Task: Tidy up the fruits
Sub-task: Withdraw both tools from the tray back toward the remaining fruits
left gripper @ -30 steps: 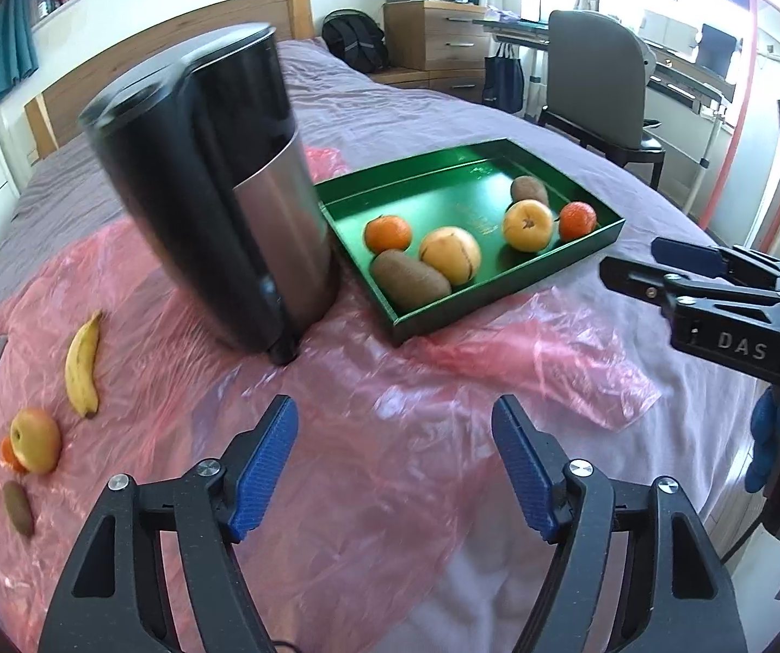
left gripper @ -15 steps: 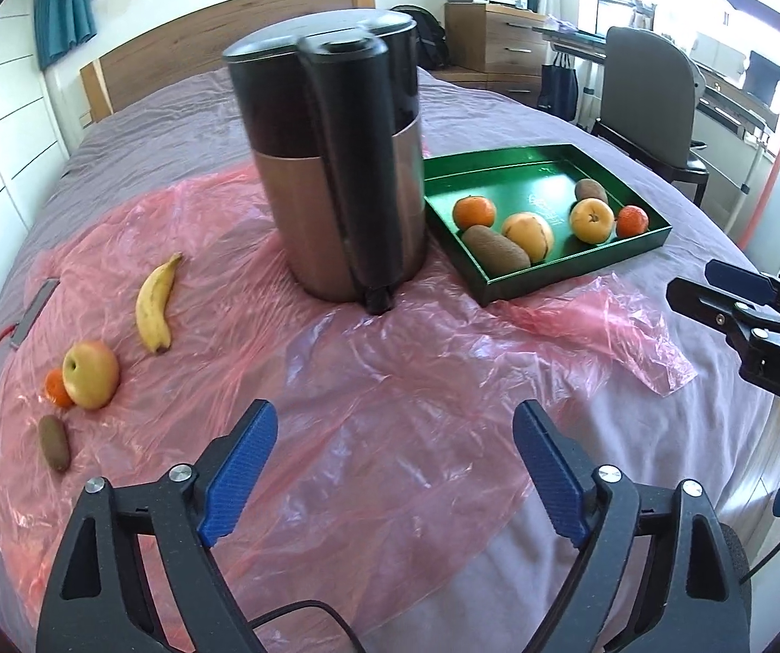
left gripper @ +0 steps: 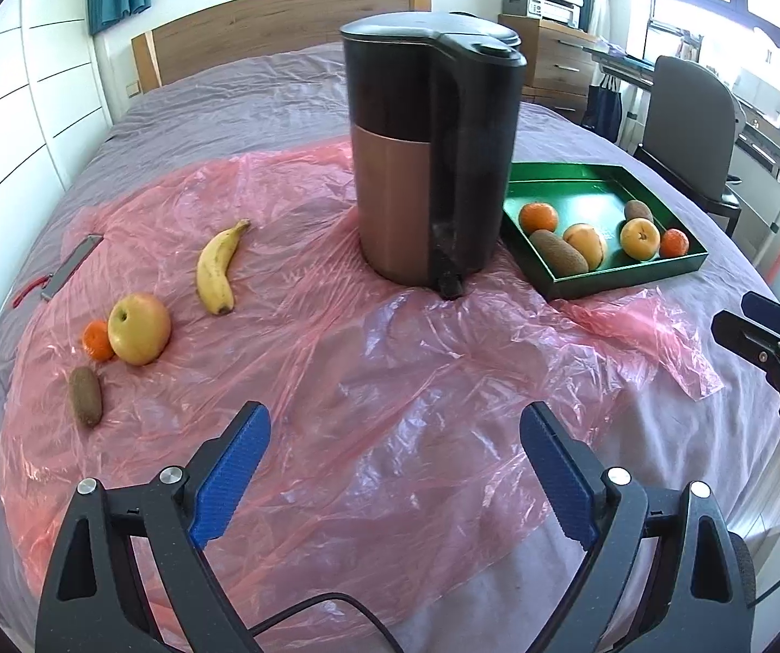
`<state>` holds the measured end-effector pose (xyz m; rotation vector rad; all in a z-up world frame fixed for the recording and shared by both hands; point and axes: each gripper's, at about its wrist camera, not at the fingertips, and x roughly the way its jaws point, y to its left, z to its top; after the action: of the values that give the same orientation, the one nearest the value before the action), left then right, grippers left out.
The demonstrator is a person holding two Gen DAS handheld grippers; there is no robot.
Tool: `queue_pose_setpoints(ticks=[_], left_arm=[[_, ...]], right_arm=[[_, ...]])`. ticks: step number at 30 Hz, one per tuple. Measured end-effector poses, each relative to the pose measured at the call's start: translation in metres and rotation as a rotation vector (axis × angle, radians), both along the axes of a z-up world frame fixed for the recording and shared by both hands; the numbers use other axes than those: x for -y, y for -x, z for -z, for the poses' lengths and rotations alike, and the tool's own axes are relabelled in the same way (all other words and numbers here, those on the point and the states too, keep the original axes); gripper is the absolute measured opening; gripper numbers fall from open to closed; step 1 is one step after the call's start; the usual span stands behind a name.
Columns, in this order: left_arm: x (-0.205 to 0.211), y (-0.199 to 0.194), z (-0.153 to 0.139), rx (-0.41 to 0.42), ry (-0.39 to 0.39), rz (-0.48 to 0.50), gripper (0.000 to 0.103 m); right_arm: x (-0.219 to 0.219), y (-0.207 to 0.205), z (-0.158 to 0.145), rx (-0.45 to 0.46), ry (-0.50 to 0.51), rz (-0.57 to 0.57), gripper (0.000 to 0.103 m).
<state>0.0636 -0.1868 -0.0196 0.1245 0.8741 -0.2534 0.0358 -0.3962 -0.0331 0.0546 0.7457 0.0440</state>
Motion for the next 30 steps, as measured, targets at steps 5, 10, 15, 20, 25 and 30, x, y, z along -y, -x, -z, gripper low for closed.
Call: queue_pose_setpoints(ticks=[5, 10, 15, 20, 25, 30], left_arm=[[-0.016, 0.001, 0.002, -0.006, 0.016, -0.031, 0.091], [-0.033, 0.003, 0.003, -0.007, 0.031, -0.068, 0.091], [-0.052, 0.004, 0.004, -0.004, 0.042, -0.104, 0.091], [-0.073, 0.005, 0.007, -0.007, 0.05, -0.145, 0.091], [-0.095, 0.004, 0.01, -0.011, 0.056, -0.191, 0.091], [-0.119, 0.003, 0.017, -0.017, 0.057, -0.238, 0.091]], right_arm=[[-0.011, 0.004, -0.003, 0.003, 0.008, -0.015, 0.069], [-0.023, 0.007, -0.004, 0.003, 0.015, -0.03, 0.072], [-0.038, 0.008, -0.006, 0.005, 0.025, -0.051, 0.073], [-0.051, 0.008, -0.007, 0.003, 0.031, -0.077, 0.074], [-0.064, 0.007, -0.005, -0.004, 0.035, -0.1, 0.074], [-0.077, 0.004, -0.003, -0.012, 0.037, -0.127, 0.074]])
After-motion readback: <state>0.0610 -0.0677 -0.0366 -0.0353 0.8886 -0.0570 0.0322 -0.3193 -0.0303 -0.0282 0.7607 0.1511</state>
